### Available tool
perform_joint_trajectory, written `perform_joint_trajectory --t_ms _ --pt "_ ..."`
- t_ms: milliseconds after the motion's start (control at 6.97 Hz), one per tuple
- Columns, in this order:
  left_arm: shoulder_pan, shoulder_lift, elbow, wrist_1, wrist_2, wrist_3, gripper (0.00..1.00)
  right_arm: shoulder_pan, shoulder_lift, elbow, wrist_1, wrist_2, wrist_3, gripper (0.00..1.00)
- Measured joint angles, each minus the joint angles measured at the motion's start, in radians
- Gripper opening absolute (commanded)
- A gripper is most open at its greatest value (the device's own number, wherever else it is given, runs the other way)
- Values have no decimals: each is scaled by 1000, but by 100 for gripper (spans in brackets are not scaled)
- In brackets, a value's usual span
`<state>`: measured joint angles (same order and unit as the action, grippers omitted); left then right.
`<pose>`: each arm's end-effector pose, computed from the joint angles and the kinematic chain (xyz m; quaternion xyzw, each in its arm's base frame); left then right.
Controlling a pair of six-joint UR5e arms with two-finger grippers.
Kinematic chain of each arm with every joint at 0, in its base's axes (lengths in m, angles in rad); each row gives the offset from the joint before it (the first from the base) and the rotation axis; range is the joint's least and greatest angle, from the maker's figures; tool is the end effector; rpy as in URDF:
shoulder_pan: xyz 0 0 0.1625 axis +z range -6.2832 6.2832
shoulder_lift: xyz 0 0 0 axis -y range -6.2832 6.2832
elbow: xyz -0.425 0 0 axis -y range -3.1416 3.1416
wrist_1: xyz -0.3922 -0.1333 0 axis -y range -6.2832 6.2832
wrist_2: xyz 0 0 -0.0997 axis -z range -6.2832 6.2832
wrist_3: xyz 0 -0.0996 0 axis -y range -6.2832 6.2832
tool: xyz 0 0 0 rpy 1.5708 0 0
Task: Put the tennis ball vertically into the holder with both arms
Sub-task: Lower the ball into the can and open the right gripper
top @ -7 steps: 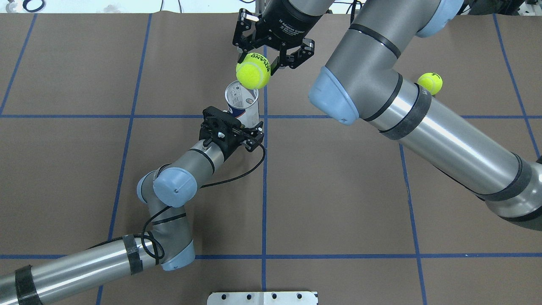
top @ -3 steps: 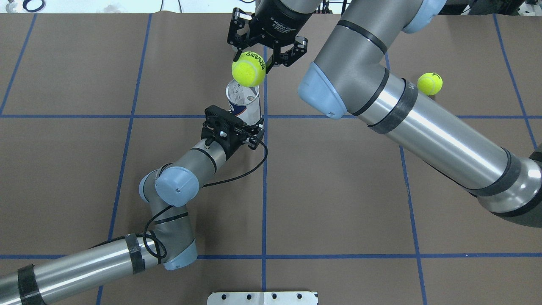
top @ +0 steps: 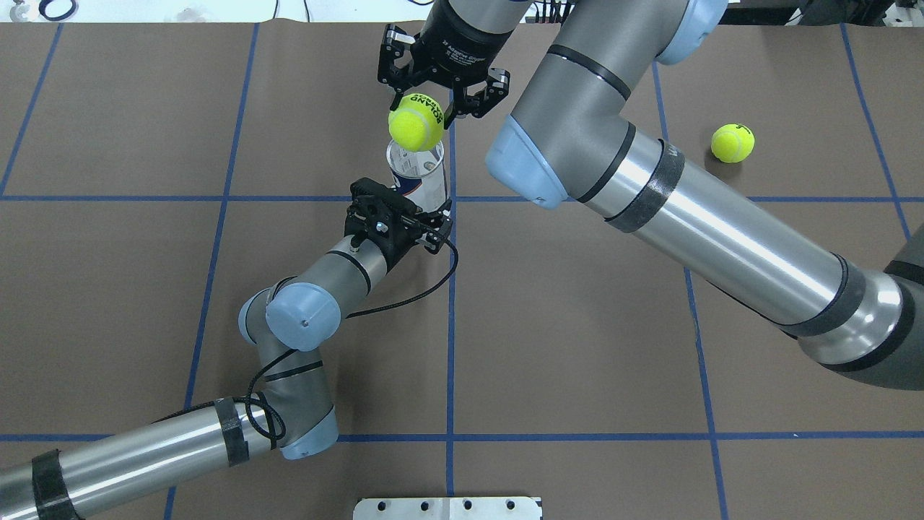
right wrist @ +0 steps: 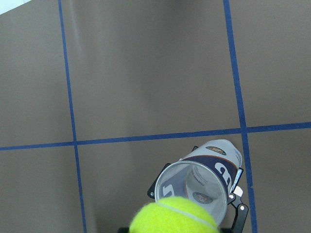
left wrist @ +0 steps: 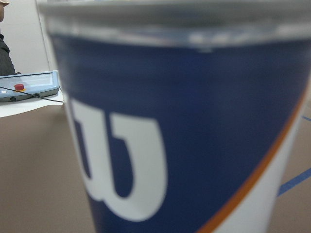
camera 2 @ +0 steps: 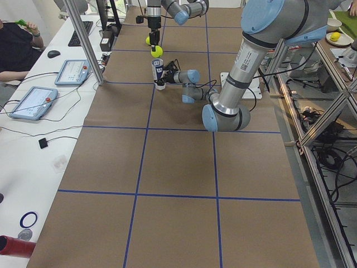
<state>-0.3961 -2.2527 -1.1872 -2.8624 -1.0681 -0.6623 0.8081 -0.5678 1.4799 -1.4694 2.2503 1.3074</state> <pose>0.6018 -0.4482 0.2758 0.5581 0.4437 0.0001 0.7012 -0.4441 -0.5671 0.0373 -0.0170 -0.5422 0.0660 0.8375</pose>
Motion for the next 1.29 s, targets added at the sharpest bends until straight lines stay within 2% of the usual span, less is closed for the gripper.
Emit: perform_joint_trajectory --t_ms 287,430,1290 --pt "-1 -2 -1 0 -1 1 75 -20 16 -35 1 -30 -3 0" --pt "-1 -2 -1 1 -1 2 75 -25 18 -39 0 -36 -2 99" --pt "-2 -2 -3 6 -1 3 75 -7 13 -35 0 -52 -25 100"
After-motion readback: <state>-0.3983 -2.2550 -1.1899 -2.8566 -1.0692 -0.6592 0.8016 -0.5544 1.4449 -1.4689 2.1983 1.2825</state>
